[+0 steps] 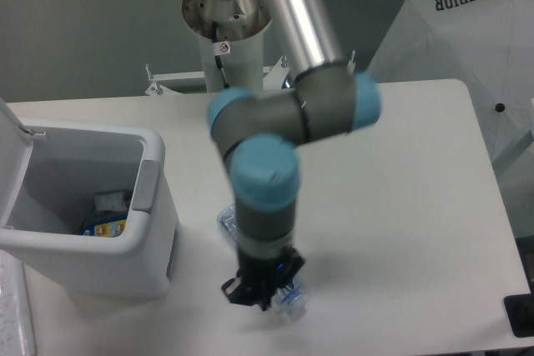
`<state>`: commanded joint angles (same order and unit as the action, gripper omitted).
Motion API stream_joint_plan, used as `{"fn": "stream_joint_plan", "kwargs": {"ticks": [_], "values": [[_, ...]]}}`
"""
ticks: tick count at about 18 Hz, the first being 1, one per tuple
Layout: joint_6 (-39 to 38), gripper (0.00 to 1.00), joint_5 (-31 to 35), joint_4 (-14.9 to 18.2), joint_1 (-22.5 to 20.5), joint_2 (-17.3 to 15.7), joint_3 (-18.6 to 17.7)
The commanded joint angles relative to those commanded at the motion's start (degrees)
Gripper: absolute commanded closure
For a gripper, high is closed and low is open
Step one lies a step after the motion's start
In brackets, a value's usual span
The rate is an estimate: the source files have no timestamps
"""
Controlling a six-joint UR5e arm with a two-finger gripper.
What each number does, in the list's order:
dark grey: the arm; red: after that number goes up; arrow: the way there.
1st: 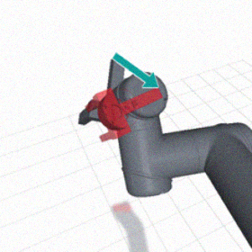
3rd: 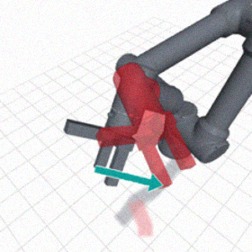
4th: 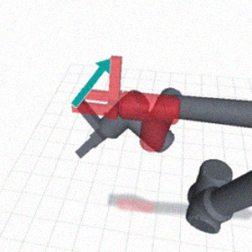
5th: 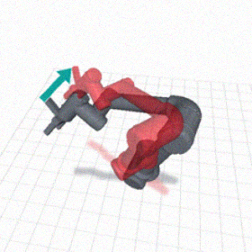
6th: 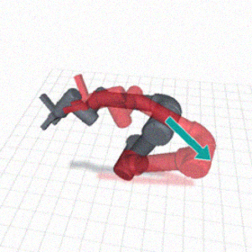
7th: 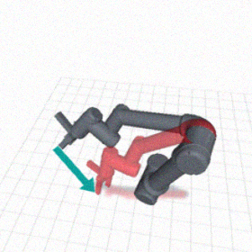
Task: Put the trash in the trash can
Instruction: 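Carry the paper over the white bin and open the gripper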
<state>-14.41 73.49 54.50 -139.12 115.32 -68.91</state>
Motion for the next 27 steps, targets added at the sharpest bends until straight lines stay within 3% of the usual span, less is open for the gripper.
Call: {"fn": "stream_joint_plan", "kwargs": {"ticks": [8, 16, 19, 27], "values": [[-1.7, 1.00, -7.0, -0.2, 0.8, -10.8, -0.7], [0.2, 1.00, -7.6, -0.4, 9.3, -12.6, -1.3], [1.7, 1.00, -7.2, -0.5, 13.8, -13.6, -5.7], [2.7, 1.00, -7.2, -0.4, 17.1, -15.1, -12.1]]}}
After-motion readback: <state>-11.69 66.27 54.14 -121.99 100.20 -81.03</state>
